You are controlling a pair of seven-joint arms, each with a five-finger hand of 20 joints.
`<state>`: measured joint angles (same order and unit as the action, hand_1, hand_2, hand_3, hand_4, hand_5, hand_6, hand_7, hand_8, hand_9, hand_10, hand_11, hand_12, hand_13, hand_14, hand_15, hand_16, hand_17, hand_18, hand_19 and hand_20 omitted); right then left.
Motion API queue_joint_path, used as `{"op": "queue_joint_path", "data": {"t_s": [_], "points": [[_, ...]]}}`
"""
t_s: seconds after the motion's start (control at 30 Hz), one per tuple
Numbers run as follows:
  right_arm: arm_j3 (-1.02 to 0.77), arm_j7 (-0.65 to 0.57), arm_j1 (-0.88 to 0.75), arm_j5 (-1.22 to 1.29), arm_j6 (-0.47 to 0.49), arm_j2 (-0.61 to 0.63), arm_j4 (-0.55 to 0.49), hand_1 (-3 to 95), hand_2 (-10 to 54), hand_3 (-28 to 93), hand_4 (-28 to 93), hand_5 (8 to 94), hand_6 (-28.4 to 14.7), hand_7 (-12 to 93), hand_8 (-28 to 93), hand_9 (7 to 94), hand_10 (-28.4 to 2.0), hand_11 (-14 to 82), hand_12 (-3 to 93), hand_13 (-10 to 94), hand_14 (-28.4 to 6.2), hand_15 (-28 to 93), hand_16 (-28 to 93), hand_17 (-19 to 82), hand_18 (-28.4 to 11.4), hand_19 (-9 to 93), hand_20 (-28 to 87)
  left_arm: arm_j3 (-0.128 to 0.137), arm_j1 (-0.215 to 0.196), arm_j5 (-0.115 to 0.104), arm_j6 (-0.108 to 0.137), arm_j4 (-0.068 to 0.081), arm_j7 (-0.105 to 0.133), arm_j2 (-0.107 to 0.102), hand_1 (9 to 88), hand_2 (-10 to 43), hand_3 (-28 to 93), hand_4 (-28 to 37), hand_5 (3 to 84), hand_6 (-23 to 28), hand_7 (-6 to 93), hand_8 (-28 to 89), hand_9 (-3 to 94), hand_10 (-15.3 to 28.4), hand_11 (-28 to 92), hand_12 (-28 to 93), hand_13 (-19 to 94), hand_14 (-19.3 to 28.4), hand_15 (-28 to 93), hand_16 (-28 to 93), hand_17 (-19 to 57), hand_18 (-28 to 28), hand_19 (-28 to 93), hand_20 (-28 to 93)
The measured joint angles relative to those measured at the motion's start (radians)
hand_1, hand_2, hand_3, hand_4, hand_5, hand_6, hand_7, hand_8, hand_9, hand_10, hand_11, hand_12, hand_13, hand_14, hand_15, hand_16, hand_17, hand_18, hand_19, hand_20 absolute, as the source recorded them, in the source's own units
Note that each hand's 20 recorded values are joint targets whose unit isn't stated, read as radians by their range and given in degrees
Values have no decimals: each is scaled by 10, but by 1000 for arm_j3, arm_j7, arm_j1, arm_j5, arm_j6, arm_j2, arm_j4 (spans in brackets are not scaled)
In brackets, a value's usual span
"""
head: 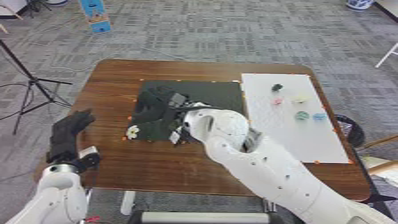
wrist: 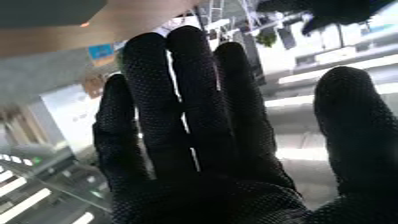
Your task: Arrange flowers
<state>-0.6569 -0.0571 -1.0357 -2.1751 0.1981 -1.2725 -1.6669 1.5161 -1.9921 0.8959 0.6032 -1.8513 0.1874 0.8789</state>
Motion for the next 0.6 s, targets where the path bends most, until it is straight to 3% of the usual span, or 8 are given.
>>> {"op": "queue_joint_path", "data": {"t_s": [0.1, 0.17, 0.27, 0.33, 0.4, 0.47, 0.53, 0.6], "points": [[6, -2, 0, 11, 2, 22, -35, 230, 68, 642, -159, 556, -19, 180, -92, 667, -157, 184, 224, 504, -187, 405, 297, 156, -220, 531, 498, 2, -9, 7, 0, 6, -9, 0, 224, 210, 711, -283, 519, 38, 150, -93, 544, 137, 184, 81, 407, 126, 130, -46, 52, 72, 31, 136], [7, 1, 0, 9, 7, 33, -53, 226, 67, 648, -160, 545, -20, 180, -93, 646, -155, 167, 214, 484, -186, 371, 287, 140, -212, 500, 475, 23, -21, -2, -19, 6, 2, 6, 224, 210, 710, -283, 518, 37, 150, -93, 544, 138, 184, 81, 405, 125, 130, -46, 52, 72, 31, 136], [-3, 8, -4, 19, 28, 52, -83, 218, 64, 660, -160, 513, -20, 172, -90, 610, -148, 142, 201, 442, -184, 322, 280, 113, -200, 461, 439, 110, -76, -35, -102, -1, 71, 19, 224, 210, 710, -283, 519, 37, 151, -93, 543, 137, 183, 82, 404, 125, 129, -46, 51, 72, 31, 135], [-27, 19, -14, 59, 57, 62, -102, 206, 64, 667, -163, 460, -25, 160, -87, 566, -143, 115, 187, 388, -185, 280, 290, 83, -189, 431, 413, 148, -122, -37, -120, -9, 104, 16, 224, 210, 710, -283, 518, 37, 150, -93, 543, 137, 183, 82, 409, 127, 132, -45, 43, 75, 26, 132], [-70, 37, -29, 144, 108, 64, -110, 194, 78, 660, -165, 421, -26, 156, -83, 534, -143, 96, 177, 368, -191, 273, 302, 70, -187, 427, 406, 146, -161, -31, -105, -15, 101, 4, 224, 210, 710, -283, 516, 37, 150, -93, 543, 136, 183, 82, 416, 130, 134, -44, 34, 79, 25, 130], [-115, 55, -43, 251, 163, 60, -105, 184, 99, 650, -165, 371, -31, 151, -83, 491, -141, 65, 164, 356, -194, 272, 313, 61, -188, 435, 408, 121, -182, -22, -74, -16, 81, -6, 225, 210, 708, -283, 516, 36, 150, -92, 542, 137, 183, 83, 420, 132, 136, -43, 28, 83, 25, 127], [-138, 68, -48, 337, 194, 49, -85, 174, 113, 644, -166, 326, -33, 145, -80, 457, -137, 52, 155, 355, -195, 283, 322, 63, -193, 457, 420, 95, -180, -4, -43, -18, 73, -9, 225, 211, 707, -283, 515, 36, 150, -92, 542, 136, 182, 83, 421, 132, 136, -43, 25, 84, 28, 124], [-143, 82, -48, 362, 203, 32, -53, 168, 122, 641, -166, 316, -35, 145, -79, 443, -134, 48, 144, 382, -195, 309, 324, 83, -202, 490, 440, 78, -160, 12, -29, -18, 66, -9, 224, 211, 707, -283, 516, 36, 151, -93, 542, 135, 182, 84, 421, 132, 136, -43, 24, 84, 29, 122]]}}
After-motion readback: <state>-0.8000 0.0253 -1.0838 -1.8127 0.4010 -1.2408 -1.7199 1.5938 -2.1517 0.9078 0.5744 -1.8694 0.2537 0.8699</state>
